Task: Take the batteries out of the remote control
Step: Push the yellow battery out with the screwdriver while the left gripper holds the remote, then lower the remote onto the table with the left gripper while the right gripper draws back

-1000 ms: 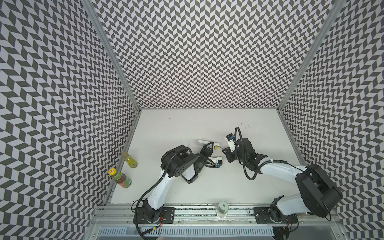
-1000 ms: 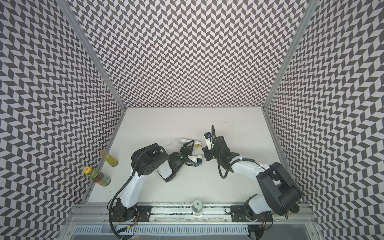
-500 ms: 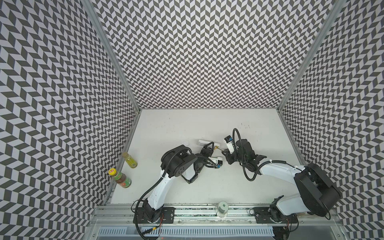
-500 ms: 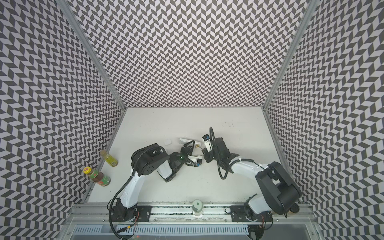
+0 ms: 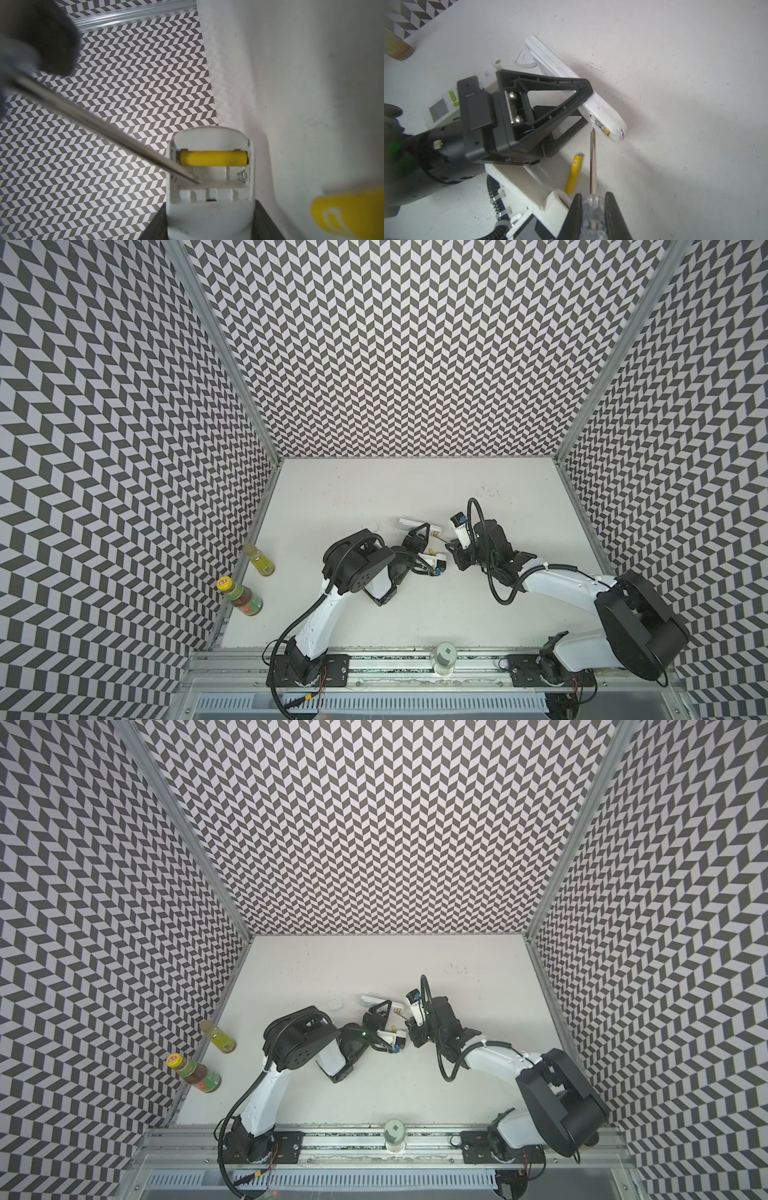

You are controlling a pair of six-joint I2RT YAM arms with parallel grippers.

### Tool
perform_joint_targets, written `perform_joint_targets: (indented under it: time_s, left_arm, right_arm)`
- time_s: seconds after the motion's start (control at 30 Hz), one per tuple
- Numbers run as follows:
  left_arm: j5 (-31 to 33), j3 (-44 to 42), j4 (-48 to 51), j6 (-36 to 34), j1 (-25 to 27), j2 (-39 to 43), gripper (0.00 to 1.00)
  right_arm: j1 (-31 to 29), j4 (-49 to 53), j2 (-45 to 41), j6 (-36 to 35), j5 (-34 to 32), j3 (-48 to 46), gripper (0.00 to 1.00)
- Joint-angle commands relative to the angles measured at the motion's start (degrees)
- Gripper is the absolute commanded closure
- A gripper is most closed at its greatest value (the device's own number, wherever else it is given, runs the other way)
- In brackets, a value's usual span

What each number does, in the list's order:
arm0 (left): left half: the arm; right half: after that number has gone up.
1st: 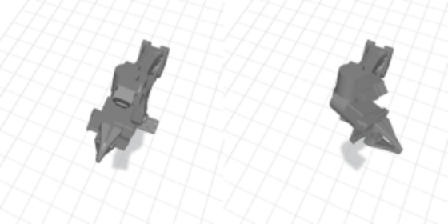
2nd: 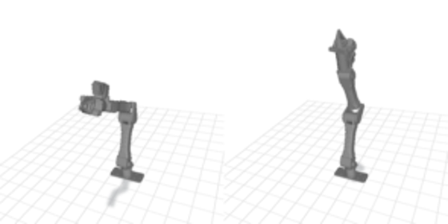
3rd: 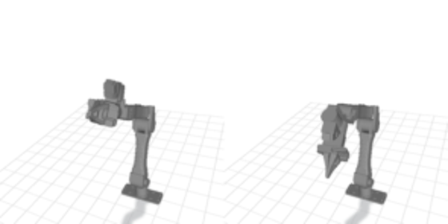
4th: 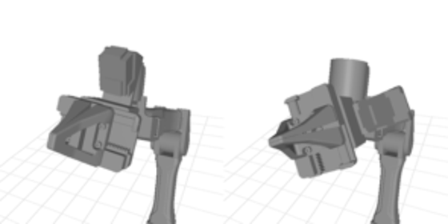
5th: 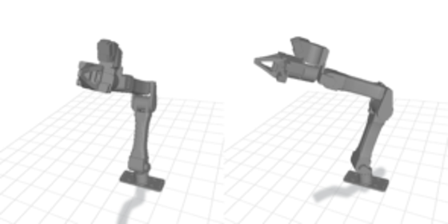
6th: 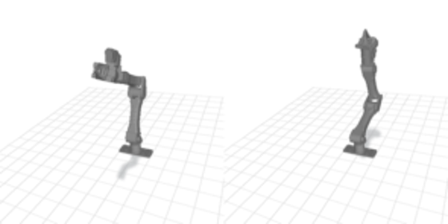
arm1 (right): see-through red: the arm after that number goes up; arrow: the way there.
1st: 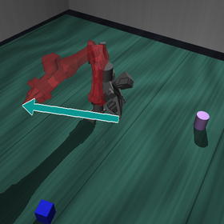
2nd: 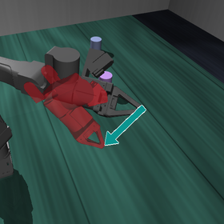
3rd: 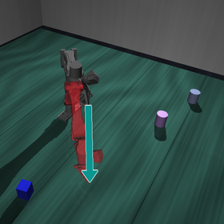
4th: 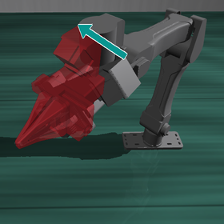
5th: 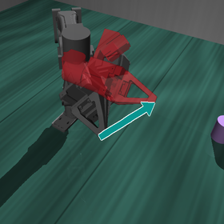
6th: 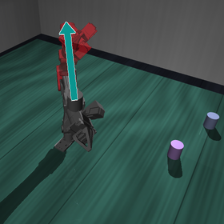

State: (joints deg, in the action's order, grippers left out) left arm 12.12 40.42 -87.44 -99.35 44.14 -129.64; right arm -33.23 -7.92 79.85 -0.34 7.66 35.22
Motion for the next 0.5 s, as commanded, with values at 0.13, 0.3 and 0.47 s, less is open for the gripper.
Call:
perform_joint_targets:
  time_s: [0.13, 0.3, 0.47]
  left_arm:
    - [2.2, 5.0, -5.2, 2.1, -2.3, 2.3, 1.00]
    - [2.5, 9.5, 0.0, 3.2, -3.1, 4.0, 1.00]
    - [3.6, 9.5, 7.0, 6.2, -2.1, 8.3, 1.00]
  right_arm:
    - [0.8, -1.6, -8.9, 3.2, -0.7, -0.9, 1.00]
    - [2.6, -0.5, -13.6, 5.2, -1.9, -1.6, 1.00]
    - [5.3, 2.2, -17.3, 8.2, -1.8, -1.3, 1.00]
